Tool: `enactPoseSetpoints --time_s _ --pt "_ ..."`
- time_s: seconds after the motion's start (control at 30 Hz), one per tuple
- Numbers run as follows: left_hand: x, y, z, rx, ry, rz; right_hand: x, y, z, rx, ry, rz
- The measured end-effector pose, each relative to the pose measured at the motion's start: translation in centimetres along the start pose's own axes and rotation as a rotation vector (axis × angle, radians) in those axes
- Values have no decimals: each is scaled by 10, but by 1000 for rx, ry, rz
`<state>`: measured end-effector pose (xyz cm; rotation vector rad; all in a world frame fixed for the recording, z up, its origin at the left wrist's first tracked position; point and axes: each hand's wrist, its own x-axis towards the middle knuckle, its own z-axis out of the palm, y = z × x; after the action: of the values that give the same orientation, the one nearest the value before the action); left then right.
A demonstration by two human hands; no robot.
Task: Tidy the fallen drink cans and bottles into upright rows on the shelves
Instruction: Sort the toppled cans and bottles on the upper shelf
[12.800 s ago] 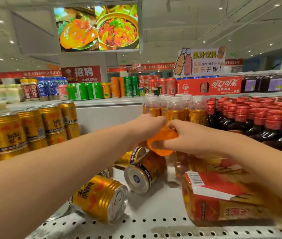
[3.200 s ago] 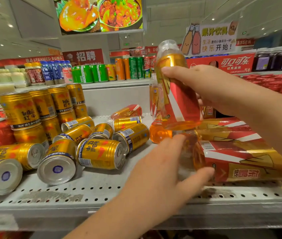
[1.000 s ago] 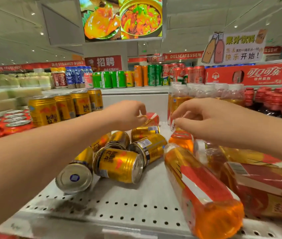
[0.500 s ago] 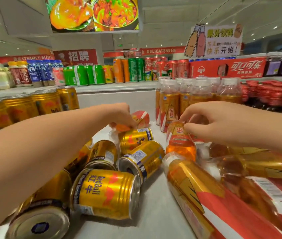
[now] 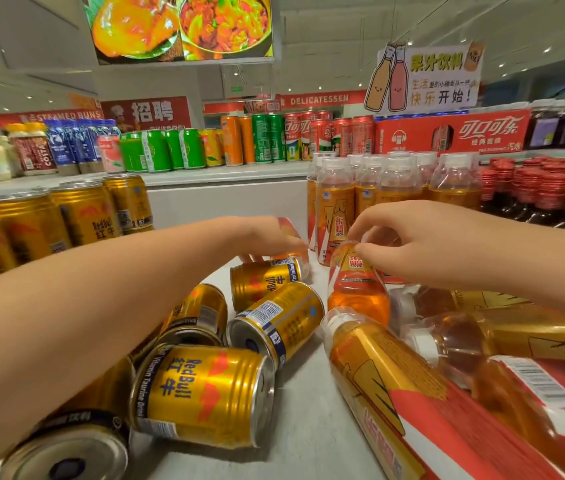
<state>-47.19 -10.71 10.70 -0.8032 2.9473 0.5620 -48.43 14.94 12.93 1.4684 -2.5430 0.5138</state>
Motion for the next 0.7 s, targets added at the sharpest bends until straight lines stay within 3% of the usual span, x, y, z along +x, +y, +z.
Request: enactPoseSetpoints --time_s 0.47,0.6,0.7 --pt "-55 -30 -14 -77 -71 366 45 -11 34 -280 -180 -92" --pt "-62 -37 -23 1 -270 312 46 -16 31 -227 -183 -89" --pt "-64 -42 -28 41 -242 319 46 -29 27 -36 -212 -85"
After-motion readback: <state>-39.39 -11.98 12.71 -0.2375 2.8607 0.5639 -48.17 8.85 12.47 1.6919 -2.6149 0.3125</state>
